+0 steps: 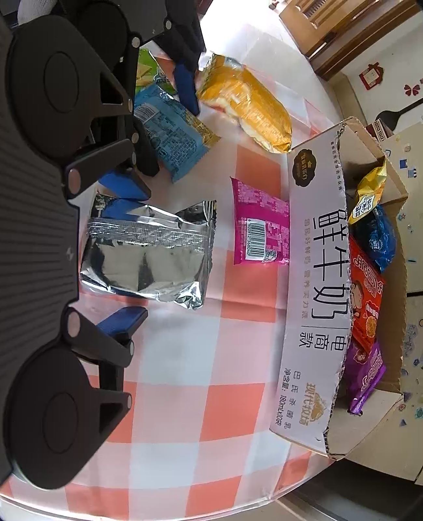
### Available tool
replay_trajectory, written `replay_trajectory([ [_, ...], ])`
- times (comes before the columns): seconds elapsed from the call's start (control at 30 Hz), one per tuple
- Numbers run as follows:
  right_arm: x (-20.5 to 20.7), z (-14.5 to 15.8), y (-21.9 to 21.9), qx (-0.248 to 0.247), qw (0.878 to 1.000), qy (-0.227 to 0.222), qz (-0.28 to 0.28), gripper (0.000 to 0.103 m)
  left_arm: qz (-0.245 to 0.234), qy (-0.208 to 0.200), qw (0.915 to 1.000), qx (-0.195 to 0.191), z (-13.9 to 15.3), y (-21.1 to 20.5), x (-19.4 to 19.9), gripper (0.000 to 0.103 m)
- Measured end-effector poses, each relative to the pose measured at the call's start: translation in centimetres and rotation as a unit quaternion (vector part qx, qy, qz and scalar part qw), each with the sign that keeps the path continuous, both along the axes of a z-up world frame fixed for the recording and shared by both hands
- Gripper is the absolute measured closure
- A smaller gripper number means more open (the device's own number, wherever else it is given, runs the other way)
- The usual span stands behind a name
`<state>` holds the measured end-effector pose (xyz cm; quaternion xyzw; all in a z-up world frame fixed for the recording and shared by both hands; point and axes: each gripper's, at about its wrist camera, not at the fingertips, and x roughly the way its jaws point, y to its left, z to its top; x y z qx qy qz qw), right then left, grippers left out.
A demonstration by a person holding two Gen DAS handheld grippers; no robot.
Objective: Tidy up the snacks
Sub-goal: 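Move the right gripper to the silver foil bag while the left gripper approaches the light-blue bag, then grasp the silver foil bag with the right gripper while the left gripper grasps the light-blue bag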
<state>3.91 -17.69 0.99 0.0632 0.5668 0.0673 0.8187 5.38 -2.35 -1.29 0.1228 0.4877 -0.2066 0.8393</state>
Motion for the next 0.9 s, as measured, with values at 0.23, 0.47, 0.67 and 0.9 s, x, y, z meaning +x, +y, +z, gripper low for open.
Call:
replay_trajectory([
  [0.23,-0.1,0.4,-0.1,-0.004,1.0,-0.008,0.022,0.037,-0.01,-0.01,0.9998,0.011,0.3,-0.5,-0.4,0.054],
  [0.47,-0.4,1.8,-0.3,-0.015,0.999,-0.037,0.032,0.037,0.003,-0.033,0.9994,0.001,1.8,0.0,-0.4,0.054],
  [0.67,-0.7,3.2,-0.2,-0.023,0.997,-0.065,0.045,0.037,-0.007,-0.062,0.998,0.003,3.4,-0.3,-0.7,0.054],
  [0.9,-1.0,4.2,0.1,-0.033,0.994,-0.086,0.059,0.037,-0.001,-0.079,0.9969,0.002,4.5,0.0,-0.9,0.054],
])
